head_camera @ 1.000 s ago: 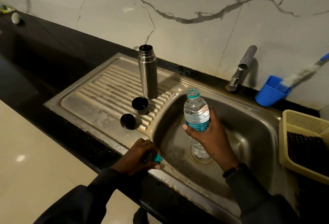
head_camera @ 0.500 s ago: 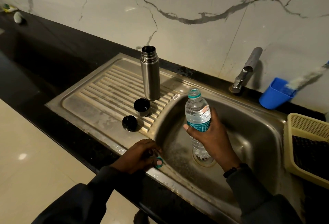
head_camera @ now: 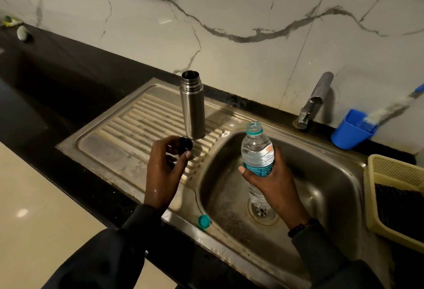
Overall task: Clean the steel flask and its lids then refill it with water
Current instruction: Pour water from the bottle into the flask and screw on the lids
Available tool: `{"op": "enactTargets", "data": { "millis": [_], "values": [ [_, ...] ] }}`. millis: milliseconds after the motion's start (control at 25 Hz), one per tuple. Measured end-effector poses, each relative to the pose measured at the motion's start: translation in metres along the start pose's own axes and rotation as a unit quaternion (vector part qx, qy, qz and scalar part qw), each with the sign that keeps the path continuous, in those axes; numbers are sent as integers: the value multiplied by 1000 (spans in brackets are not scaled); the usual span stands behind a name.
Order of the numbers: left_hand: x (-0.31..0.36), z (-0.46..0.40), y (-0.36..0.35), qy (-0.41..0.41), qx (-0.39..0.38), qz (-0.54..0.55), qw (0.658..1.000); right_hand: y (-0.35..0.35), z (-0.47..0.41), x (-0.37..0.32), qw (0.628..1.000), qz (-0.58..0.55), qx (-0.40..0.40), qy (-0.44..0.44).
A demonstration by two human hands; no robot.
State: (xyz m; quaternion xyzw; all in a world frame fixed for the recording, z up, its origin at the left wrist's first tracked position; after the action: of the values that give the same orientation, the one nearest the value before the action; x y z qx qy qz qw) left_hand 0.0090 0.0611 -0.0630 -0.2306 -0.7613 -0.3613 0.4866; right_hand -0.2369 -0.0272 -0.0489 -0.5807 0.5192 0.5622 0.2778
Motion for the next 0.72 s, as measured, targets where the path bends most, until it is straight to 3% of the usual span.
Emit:
{"op": "enactTargets", "data": {
  "millis": [80, 160, 320, 440, 560, 720],
  "values": [
    [21, -30, 2, 5, 56, 13, 998, 0, -5, -5, 1000, -2, 8, 9],
    [33, -64, -5, 22, 57, -9, 998, 2, -11, -10, 1000, -6, 20, 17],
    [25, -134, -19, 92, 17, -70, 993, 7, -21, -26, 999, -5, 34, 32],
    [7, -162, -32, 143, -52, -48, 987, 14, -25, -34, 998, 3, 49, 39],
    [0, -169, -46, 123, -99, -10, 987, 20, -24, -40, 997, 10, 64, 43],
    [13, -164, -53, 93, -72, 11, 993, 28, -18, -43, 996, 26, 77, 43]
  ]
}}
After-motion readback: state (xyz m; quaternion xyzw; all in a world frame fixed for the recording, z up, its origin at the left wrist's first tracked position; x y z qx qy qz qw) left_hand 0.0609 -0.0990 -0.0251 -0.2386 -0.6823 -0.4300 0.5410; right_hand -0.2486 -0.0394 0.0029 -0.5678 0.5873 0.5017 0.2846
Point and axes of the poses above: each hand's wrist, its own z-axis away from the middle knuckle, its own y-axis out of the back of the hand, x = y × z, the point moved 6 cm from there along -z, towards the middle knuckle, and after that the axes turned 7 degrees about y, right-handed, at the moved point
